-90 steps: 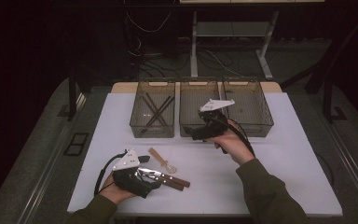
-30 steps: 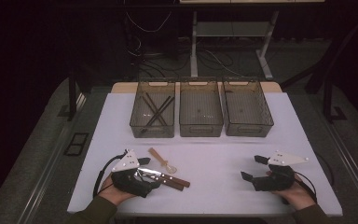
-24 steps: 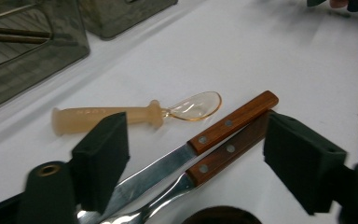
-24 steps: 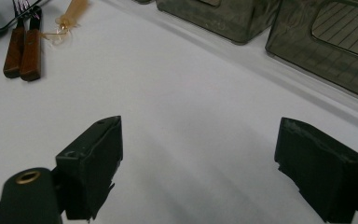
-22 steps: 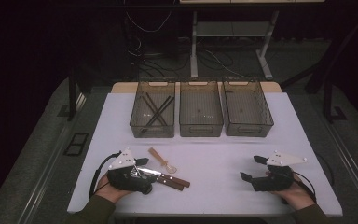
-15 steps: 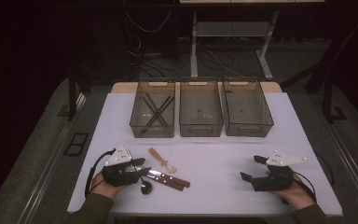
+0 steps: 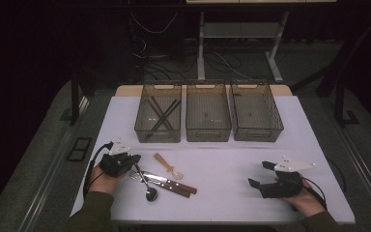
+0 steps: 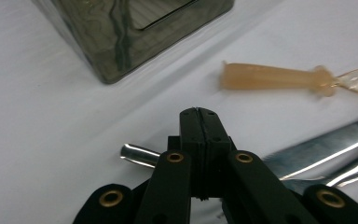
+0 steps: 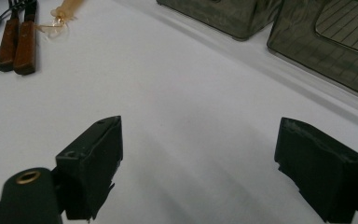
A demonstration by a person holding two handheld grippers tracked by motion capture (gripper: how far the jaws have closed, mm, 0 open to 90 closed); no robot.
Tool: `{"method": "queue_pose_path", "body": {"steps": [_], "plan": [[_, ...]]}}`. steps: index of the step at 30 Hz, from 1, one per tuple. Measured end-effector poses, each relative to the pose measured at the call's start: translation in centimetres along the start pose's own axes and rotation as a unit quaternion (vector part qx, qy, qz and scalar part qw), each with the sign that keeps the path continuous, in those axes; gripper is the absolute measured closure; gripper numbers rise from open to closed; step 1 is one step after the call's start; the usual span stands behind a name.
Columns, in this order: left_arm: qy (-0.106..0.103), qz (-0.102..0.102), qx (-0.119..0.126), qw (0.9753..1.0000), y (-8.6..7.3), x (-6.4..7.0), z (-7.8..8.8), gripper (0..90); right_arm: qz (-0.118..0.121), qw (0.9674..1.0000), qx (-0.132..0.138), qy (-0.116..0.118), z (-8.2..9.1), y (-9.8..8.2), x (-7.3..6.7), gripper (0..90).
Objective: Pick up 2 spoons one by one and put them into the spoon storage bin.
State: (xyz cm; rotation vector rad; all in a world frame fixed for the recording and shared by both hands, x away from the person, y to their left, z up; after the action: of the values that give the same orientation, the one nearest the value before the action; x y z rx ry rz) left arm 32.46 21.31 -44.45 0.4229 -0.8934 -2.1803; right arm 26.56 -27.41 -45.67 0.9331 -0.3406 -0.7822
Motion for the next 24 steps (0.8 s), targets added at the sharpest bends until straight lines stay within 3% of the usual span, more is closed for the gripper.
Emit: {"method": "queue_pose_path", "body": {"steps": [3,5,8,11,14,18,20,24], "plan": [[-0.011,0.001,-0.001,0.9999,-0.1,0.4,0.3,88.7,0.001,1.0,0.001,-0.001,0.1,0.0,-0.1,15.3],[-0.03,-0.003,0.004,0.9995,-0.3,1.3,1.0,88.7,0.001,1.0,0.002,-0.003,0.2,0.0,-0.1,15.4],[-0.054,-0.02,-0.008,0.9983,-1.0,3.1,1.8,88.7,-0.001,1.0,0.004,-0.005,0.3,0.0,0.0,15.4],[-0.065,-0.039,-0.018,0.997,-1.7,4.6,2.4,88.8,-0.003,1.0,0.005,-0.004,0.3,0.0,0.1,15.4],[-0.079,-0.032,-0.025,0.996,-2.4,4.8,2.6,88.8,0.001,1.0,0.004,-0.004,0.3,0.0,0.0,15.4],[-0.108,-0.034,-0.036,0.9929,-2.8,5.3,2.7,88.8,0.002,1.0,0.005,-0.005,0.3,0.0,0.0,15.4],[-0.126,-0.042,-0.046,0.99,-3.1,5.8,2.6,88.8,-0.001,1.0,0.004,-0.005,0.3,0.0,0.0,15.3],[-0.146,-0.046,-0.056,0.9867,-3.6,6.7,2.8,88.8,0.0,1.0,0.003,-0.006,0.3,0.0,0.0,15.4]]}}
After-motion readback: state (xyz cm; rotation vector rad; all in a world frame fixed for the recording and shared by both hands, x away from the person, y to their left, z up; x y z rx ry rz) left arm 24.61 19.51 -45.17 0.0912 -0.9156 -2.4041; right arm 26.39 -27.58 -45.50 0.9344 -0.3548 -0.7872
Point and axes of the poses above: each handheld gripper's, and its own axes: z roughly backward along the jaws, y roughly out of its top, x roughly to its right, the point moved 2 cm from there along -z, roughly forward along the jaws, and after that the axes turned 1 degree about -y, right-handed, at the moved point
